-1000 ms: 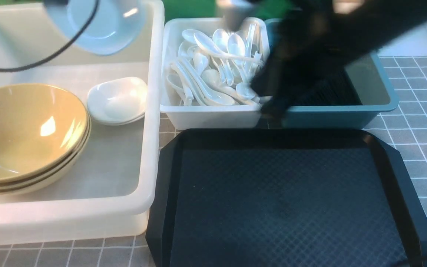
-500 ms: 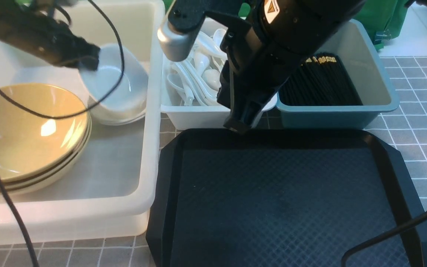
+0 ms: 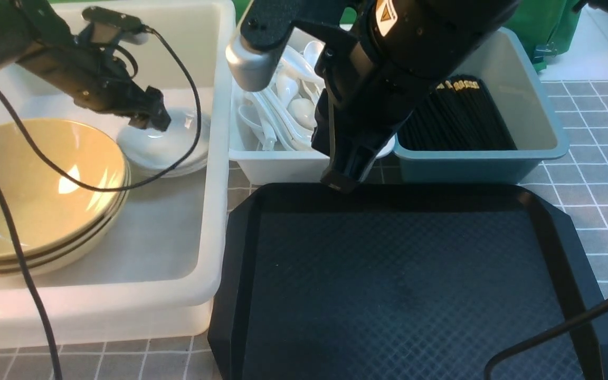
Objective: On grey table put chopsticks spoon bowls plates into blue grey white boxes.
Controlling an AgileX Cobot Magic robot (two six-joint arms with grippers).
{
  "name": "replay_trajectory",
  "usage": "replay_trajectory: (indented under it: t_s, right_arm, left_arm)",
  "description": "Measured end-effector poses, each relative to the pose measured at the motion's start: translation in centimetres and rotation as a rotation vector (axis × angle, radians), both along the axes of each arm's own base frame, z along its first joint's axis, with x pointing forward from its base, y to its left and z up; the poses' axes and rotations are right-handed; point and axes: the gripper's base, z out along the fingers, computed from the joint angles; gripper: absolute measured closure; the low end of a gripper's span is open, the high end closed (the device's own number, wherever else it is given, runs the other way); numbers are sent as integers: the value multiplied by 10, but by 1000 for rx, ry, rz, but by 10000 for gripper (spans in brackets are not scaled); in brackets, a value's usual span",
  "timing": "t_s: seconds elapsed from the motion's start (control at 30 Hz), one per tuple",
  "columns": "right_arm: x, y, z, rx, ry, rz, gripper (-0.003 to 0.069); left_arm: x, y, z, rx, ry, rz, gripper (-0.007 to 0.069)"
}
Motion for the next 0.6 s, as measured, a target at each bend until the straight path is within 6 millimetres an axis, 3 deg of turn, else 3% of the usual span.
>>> replay_trajectory:
  t_s: [0.1,0.23,0.3,0.37,0.4,0.43,0.47,0.53,0.57,0.6]
  right_arm:
    - [-1,-2,-1,-20,9,-2,620]
    - [-1,-6,1,-41,3,-29,618]
    - [-4,-10,7,-26,-4,-51,617]
    - [-7,-13,12,-14,-10,-58,617]
    - [-15,-21,25,22,-26,-79,617]
    - [-18,-23,29,32,-32,-83,617]
    - [-20,-26,33,43,-39,-86,617]
    - [-33,-38,47,78,-61,-98,615]
    - [-36,-41,49,84,-66,-99,615]
    - [-43,-48,51,90,-66,-104,615]
  left_arm:
    - [-6,0,31,-6,-36,14,-29]
    - [-34,-1,115,-25,-117,96,19]
    - [-64,-5,159,-24,-147,130,105]
    - [-81,-9,179,-26,-159,134,156]
    - [-120,-18,210,-26,-178,121,272]
    - [-136,-21,221,-27,-184,111,310]
    - [-140,-21,220,-24,-170,108,335]
    - [-196,-28,238,-29,-182,82,526]
    - [-195,-28,235,-30,-168,84,526]
    - [-220,-27,234,-38,-167,92,583]
